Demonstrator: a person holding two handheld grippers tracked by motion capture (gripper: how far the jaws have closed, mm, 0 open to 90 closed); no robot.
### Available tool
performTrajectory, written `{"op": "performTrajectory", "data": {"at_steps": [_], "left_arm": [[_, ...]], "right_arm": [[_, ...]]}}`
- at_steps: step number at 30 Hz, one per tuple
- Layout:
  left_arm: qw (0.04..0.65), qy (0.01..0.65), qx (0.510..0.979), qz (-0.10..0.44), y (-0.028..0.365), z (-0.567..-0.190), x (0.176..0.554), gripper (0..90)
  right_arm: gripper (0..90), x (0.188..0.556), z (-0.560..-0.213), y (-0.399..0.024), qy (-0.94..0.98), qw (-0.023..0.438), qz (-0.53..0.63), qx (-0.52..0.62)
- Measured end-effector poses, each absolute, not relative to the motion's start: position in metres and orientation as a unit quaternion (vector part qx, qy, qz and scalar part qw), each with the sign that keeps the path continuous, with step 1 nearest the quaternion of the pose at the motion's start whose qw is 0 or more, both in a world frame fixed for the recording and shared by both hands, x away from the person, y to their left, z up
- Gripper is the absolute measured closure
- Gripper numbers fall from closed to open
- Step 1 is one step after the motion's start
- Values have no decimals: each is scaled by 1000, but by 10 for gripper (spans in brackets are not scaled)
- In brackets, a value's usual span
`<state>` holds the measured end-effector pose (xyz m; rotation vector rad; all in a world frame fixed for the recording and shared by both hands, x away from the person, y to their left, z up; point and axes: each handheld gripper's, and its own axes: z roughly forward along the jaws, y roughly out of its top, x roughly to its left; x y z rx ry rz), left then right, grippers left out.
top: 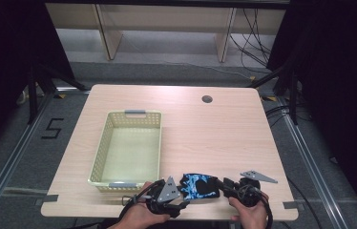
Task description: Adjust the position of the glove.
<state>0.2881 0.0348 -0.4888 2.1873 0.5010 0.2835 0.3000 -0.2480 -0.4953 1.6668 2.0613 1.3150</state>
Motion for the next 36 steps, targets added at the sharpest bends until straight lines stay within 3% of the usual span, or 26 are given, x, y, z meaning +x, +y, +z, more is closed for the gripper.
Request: {"op": "performTrajectory", "data": {"at_steps": [13,21,25,36], "left_arm": [[398,198,888,117,14,-501,299,423],[374,190,900,117,8,-508,304,428],[362,178,906,123,6,-510,306,440],[379,157,902,136,5,-514,304,653]], "right_arm": [[626,309,-505,-252,687,44,435,580],[616,314,-511,-250,701,43,433,565],[618,313,-509,-244,697,18,429,575],[665,317,-515,-237,706,22,431,562]]}}
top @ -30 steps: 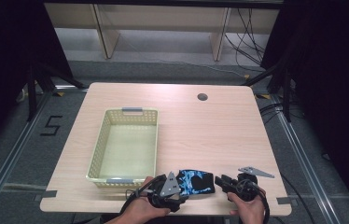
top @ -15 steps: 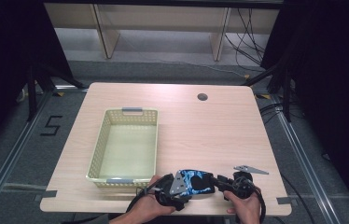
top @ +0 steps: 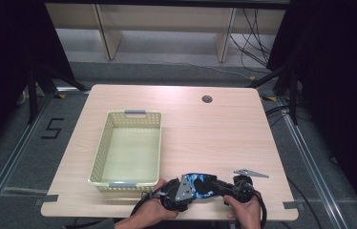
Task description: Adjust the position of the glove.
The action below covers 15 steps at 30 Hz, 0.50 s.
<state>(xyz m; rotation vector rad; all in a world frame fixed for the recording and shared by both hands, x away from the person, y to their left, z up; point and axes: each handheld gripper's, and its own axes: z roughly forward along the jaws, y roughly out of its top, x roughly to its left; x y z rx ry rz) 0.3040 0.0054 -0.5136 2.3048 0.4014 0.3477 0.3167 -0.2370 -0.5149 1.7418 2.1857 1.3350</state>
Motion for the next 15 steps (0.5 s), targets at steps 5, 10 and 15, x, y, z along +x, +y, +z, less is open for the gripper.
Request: {"op": "performTrajectory", "data": {"at_steps": [5,10,15], "left_arm": [[373,142,905,150,6,-513,303,724],[376,136,903,160,5,-514,302,756],[373,134,903,165,7,-513,301,780]], "right_arm": [[730,320,-518,-237,707,9,432,559],[850,318,-516,-239,708,0,446,548],[873,317,-515,-240,711,10,452,539]]}}
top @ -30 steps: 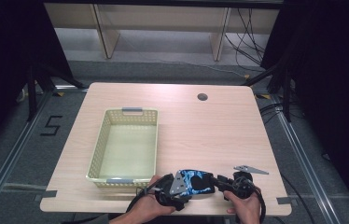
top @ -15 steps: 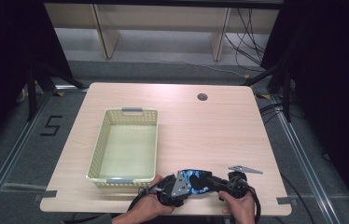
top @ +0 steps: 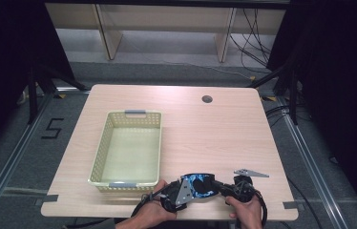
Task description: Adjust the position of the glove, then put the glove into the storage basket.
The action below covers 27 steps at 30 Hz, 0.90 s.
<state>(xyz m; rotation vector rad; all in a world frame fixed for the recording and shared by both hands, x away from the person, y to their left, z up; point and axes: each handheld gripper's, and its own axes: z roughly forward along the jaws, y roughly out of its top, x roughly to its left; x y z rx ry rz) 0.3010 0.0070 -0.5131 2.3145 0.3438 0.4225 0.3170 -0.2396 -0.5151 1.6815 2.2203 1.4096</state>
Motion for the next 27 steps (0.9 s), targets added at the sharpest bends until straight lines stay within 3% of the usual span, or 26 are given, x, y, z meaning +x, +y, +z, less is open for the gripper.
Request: {"op": "performTrajectory", "data": {"at_steps": [7,8,12,13,19,27], "left_arm": [[386,140,897,162,9,-510,297,796],[387,134,897,165,10,-509,297,798],[389,132,896,167,11,-505,294,801],[392,133,895,167,11,-504,293,801],[398,131,892,169,12,-497,291,802],[409,126,887,172,18,-484,286,802]], "right_arm": [[875,308,-507,-239,698,-6,464,546],[875,309,-508,-241,706,16,466,533],[875,303,-502,-238,694,-3,474,542],[875,305,-502,-240,705,19,476,525],[875,299,-489,-239,708,31,487,510],[877,292,-475,-236,704,24,496,507]]}}
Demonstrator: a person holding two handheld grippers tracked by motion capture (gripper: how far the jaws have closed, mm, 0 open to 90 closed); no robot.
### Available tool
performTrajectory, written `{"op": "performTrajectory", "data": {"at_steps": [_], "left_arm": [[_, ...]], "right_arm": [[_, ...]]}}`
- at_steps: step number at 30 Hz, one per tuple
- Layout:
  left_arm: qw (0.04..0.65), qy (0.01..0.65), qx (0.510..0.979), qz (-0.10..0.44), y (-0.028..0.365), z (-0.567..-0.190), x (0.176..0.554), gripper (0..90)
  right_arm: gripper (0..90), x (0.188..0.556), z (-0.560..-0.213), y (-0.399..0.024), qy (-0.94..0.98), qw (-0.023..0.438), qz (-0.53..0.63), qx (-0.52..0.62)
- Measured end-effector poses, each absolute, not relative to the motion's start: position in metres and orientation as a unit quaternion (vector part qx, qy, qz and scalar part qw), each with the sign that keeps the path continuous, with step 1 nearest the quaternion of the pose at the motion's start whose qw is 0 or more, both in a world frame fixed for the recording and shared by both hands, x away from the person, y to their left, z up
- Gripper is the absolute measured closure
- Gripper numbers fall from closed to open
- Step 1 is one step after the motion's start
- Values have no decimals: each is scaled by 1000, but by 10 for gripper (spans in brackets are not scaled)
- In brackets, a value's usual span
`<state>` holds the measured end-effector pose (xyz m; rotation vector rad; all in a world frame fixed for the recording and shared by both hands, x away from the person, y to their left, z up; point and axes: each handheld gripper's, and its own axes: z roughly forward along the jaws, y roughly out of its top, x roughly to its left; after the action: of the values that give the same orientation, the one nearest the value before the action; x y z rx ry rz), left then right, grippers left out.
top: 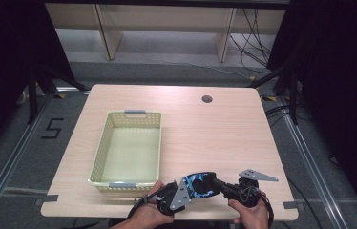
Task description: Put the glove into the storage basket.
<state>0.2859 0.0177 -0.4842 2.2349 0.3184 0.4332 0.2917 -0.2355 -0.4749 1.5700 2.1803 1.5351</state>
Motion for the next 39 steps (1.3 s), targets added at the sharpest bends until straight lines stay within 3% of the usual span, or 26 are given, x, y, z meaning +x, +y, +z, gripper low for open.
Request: {"op": "performTrajectory", "data": {"at_steps": [8,19,26,34,39], "left_arm": [[412,117,885,184,31,-458,281,801],[420,130,875,202,49,-432,284,801],[412,136,873,221,68,-415,288,800],[406,147,870,237,94,-401,294,799],[403,159,866,251,112,-392,296,799]], "right_arm": [[877,290,-453,-230,716,46,512,472],[877,295,-423,-212,723,36,517,456],[877,309,-406,-194,740,58,527,414],[877,322,-389,-166,748,41,526,403],[877,335,-382,-149,757,54,534,374]]}}
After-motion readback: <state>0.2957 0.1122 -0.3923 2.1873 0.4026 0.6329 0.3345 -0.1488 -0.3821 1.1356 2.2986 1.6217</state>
